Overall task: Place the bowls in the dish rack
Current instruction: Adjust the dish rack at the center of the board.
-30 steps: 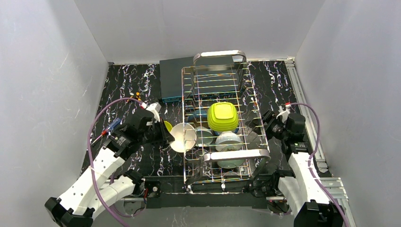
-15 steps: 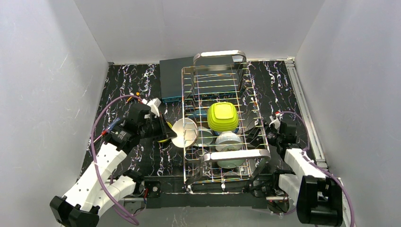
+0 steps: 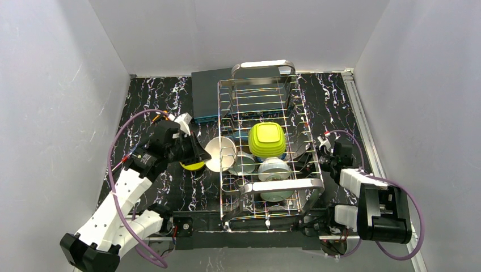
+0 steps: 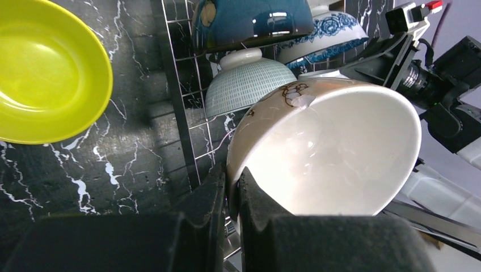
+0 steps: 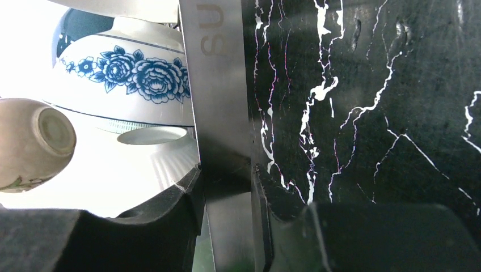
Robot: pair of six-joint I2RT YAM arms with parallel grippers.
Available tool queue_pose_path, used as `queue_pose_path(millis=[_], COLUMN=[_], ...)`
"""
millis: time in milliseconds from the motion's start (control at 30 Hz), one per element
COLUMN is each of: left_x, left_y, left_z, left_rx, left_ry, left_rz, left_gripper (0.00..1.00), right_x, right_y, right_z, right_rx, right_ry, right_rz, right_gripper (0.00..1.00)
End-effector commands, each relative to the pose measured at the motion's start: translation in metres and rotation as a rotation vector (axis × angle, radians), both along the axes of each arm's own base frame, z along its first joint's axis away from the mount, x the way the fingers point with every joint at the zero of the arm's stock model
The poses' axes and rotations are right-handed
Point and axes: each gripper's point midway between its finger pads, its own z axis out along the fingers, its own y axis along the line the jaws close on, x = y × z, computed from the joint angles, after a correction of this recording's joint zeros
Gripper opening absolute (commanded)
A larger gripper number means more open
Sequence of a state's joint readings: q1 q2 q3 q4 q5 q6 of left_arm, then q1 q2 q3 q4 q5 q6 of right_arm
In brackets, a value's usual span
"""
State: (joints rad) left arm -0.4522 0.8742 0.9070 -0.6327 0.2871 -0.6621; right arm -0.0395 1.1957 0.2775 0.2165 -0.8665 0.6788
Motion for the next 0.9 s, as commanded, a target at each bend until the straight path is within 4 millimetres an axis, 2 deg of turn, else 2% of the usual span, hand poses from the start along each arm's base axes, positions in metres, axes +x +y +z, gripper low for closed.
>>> queue_pose_path(millis=[0, 233, 400, 533, 633, 700, 767, 867], left_x=[0.014, 0.018, 0.019, 0.021, 0.024, 0.028, 0.032, 0.040], left_y=[0.004, 0.015, 0.024, 0.033, 0.045, 0.058, 0.073, 0.100], left_z=[0.043, 0.043, 0.044, 0.047, 0.053, 0.060, 0.071, 0.092], left_rx=[-0.029, 0.022, 0.063, 0.102, 0.151, 0.204, 0.260, 0.361], left_ry=[-0.145, -0.164, -0.182, -0.196, -0.222, -0.251, -0.286, -0.347], left_rz=[0.031, 0.070, 0.100, 0.126, 0.166, 0.214, 0.266, 0.373], left_gripper=[0.00, 0.00, 0.00, 0.00, 0.00, 0.00, 0.00, 0.00], right_x=[0.030, 0.057, 0.075, 0.091, 0.101, 0.105, 0.111, 0.121], right_y=[0.000, -0.002, -0.006, -0.015, -0.028, -0.040, -0.056, -0.089], right_z=[0.032, 0.068, 0.081, 0.085, 0.085, 0.088, 0.100, 0.128], right_rx=[-0.002, -0.029, -0.051, -0.132, -0.238, -0.327, -0.424, -0.581], right_ry=[-0.132, -0.210, -0.234, -0.229, -0.195, -0.181, -0.191, -0.227], right_rz=[0.019, 0.033, 0.016, -0.015, -0.044, -0.070, -0.124, -0.281], right_gripper=[0.17, 0.01, 0.01, 0.01, 0.27, 0.37, 0.45, 0.64])
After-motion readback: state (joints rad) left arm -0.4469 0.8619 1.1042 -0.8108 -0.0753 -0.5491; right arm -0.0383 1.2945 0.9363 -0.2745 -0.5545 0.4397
